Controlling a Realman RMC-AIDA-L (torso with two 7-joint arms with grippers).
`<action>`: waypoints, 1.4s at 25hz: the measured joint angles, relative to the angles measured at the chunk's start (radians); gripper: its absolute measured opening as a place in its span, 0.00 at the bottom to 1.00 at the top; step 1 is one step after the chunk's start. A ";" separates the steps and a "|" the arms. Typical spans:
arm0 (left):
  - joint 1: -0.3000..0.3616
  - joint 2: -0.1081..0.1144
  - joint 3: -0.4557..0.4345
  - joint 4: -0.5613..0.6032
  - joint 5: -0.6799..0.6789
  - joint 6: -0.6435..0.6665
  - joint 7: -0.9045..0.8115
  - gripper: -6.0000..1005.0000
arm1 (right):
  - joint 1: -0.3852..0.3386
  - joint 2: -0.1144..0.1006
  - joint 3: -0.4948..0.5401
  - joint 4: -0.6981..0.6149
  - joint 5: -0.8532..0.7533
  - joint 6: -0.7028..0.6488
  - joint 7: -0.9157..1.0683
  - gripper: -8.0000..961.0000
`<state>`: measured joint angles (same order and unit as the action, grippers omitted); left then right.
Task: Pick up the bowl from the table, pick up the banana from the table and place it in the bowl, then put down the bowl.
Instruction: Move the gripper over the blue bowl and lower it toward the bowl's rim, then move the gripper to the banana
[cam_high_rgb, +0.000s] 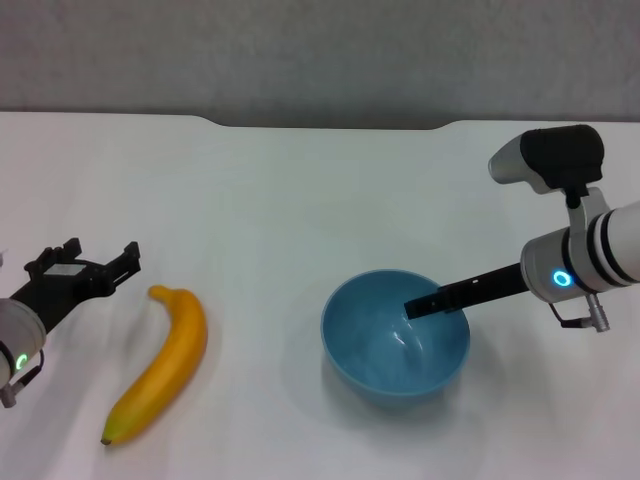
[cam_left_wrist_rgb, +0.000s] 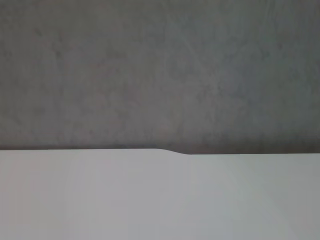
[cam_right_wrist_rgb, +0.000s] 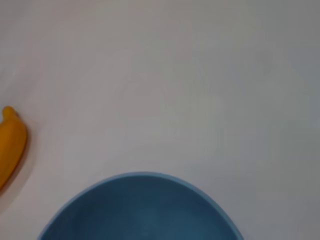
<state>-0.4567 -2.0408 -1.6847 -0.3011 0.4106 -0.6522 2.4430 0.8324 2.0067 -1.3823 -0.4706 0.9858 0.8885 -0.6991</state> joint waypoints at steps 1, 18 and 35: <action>0.000 -0.001 0.001 0.000 0.002 0.000 0.001 0.89 | 0.000 0.001 0.000 0.003 0.000 -0.001 -0.001 0.92; 0.004 -0.001 0.000 0.007 -0.002 -0.014 -0.001 0.89 | -0.013 0.003 -0.040 0.005 -0.030 -0.033 -0.005 0.66; 0.003 -0.001 0.000 0.008 -0.002 -0.013 -0.012 0.89 | -0.024 0.014 -0.072 0.010 -0.021 -0.092 -0.001 0.16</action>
<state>-0.4536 -2.0415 -1.6842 -0.2933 0.4089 -0.6655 2.4310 0.8082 2.0202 -1.4545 -0.4601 0.9651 0.7960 -0.7005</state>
